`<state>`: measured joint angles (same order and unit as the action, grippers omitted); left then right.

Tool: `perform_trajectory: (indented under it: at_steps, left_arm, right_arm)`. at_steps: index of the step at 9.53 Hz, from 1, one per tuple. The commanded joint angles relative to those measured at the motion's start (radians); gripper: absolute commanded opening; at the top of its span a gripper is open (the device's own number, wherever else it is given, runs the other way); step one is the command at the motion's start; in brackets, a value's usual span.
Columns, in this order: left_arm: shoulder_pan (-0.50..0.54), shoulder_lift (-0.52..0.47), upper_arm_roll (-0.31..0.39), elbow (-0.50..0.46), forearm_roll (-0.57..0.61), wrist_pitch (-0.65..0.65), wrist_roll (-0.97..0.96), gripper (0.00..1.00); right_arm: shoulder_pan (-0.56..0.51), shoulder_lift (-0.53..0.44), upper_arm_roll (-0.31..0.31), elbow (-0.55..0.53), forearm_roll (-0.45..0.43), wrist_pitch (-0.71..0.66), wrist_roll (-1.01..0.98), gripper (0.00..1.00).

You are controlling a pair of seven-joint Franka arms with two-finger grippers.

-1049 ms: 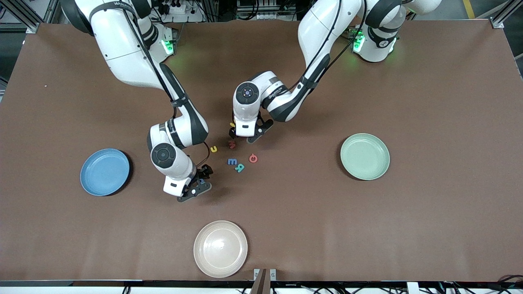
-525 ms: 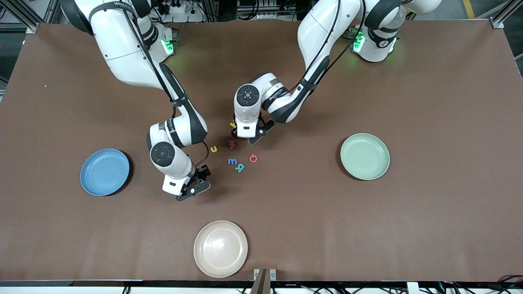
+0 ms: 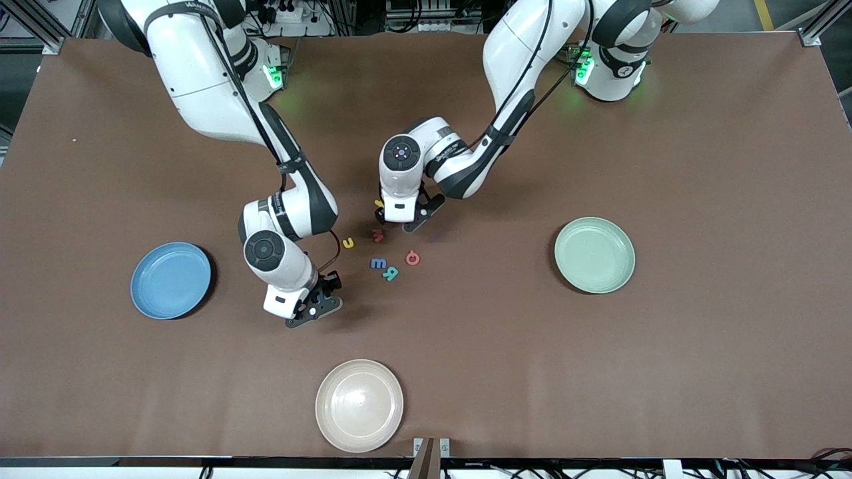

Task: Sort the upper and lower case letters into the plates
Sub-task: 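Grasp the blue e with the right gripper while the left gripper grasps the W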

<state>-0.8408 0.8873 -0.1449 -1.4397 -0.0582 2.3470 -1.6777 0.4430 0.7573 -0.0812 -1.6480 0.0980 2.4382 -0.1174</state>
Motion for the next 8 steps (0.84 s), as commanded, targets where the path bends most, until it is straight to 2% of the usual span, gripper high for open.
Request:
perform_trajectory:
  at_steps: [1, 2, 3, 5, 8]
  left_arm:
    - [-0.015, 0.008, 0.008, 0.007, 0.027, 0.006, -0.045, 0.74]
    - [-0.015, 0.008, 0.010, 0.007, 0.031, 0.006, -0.039, 0.72]
    - [-0.014, 0.008, 0.008, 0.007, 0.052, 0.006, -0.039, 0.63]
    - [-0.014, 0.008, 0.008, 0.009, 0.057, 0.006, -0.039, 0.53]
    - [-0.014, 0.010, 0.008, 0.009, 0.058, 0.006, -0.036, 0.44]
  right_arm:
    - [-0.032, -0.058, 0.000, -0.030, 0.008, -0.005, 0.015, 0.00]
    - [-0.055, -0.074, 0.000, -0.032, 0.006, -0.013, 0.012, 0.00]
    - [-0.076, -0.088, 0.000, -0.032, 0.006, -0.042, -0.001, 0.00]
    - [-0.121, -0.128, -0.002, -0.033, 0.006, -0.102, -0.004, 0.00]
    - [-0.261, -0.170, -0.002, -0.059, 0.005, -0.168, -0.007, 0.00]
